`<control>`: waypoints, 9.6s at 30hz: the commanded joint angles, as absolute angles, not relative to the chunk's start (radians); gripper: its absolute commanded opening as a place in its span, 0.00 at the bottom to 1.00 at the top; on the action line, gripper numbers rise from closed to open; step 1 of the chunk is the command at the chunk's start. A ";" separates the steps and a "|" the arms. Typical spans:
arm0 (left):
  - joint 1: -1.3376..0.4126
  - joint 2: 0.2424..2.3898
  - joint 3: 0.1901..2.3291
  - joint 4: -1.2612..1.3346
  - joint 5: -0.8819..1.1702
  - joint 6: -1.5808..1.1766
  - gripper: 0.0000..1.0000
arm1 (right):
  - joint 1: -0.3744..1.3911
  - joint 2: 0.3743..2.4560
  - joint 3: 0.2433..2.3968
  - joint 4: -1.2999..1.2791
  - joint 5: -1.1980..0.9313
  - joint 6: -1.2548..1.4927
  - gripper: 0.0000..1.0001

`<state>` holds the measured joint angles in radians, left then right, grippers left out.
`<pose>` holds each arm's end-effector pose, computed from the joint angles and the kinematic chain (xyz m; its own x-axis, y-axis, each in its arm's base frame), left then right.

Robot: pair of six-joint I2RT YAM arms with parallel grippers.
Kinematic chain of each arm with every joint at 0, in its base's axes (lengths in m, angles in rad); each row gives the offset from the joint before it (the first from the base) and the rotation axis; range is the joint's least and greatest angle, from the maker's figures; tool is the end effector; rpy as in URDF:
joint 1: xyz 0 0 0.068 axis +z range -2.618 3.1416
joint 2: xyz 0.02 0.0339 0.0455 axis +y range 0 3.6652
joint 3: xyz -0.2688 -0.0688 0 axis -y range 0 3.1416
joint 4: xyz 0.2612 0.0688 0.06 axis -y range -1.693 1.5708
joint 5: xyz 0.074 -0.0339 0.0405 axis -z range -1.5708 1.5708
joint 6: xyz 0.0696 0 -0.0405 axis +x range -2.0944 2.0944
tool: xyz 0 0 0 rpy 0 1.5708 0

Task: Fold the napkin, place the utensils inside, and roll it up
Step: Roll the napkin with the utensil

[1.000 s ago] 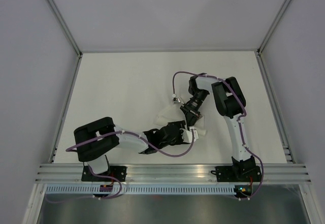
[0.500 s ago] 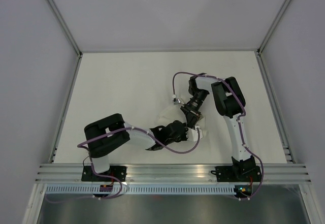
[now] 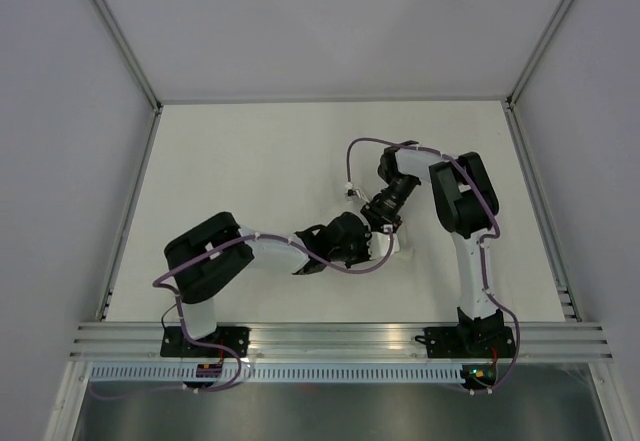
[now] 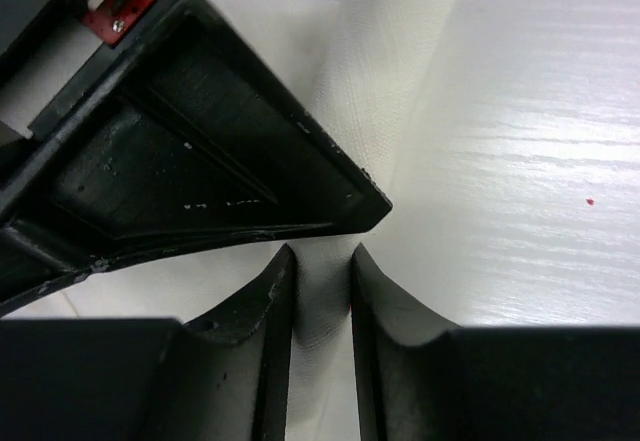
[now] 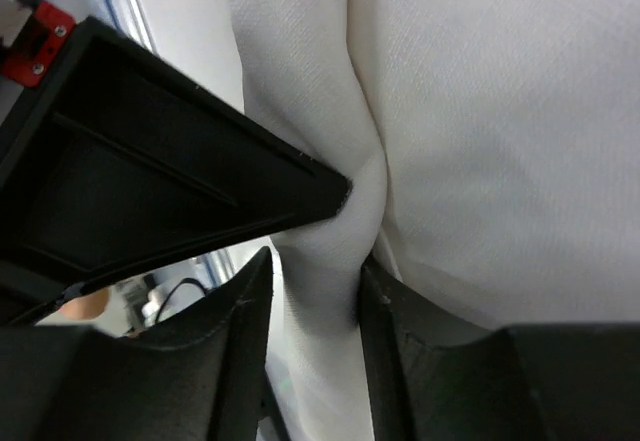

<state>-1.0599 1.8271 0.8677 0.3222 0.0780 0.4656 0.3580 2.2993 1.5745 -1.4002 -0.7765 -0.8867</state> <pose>0.1921 -0.3537 0.1088 0.1442 0.6581 -0.7390 0.9350 0.1538 0.3194 0.3287 0.1751 0.0807 -0.5773 -0.8063 -0.1292 -0.5569 0.2730 0.7844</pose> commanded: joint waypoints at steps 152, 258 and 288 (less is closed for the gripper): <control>-0.744 2.225 1.365 -0.402 0.905 0.249 0.05 | 0.031 1.571 1.028 -0.496 -0.867 -0.756 0.69; -1.013 1.855 0.919 0.236 0.049 0.390 0.45 | 0.319 2.318 1.499 -1.154 -0.661 -1.118 0.17; -0.752 2.157 1.350 -0.342 0.797 0.265 0.02 | 0.189 1.533 0.937 -0.309 -0.686 -0.658 0.74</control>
<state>-0.8112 2.0708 1.3136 -0.1600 0.7536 0.3412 0.1875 1.6829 0.9863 -0.4309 -0.6163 -0.6662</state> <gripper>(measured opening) 0.282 0.734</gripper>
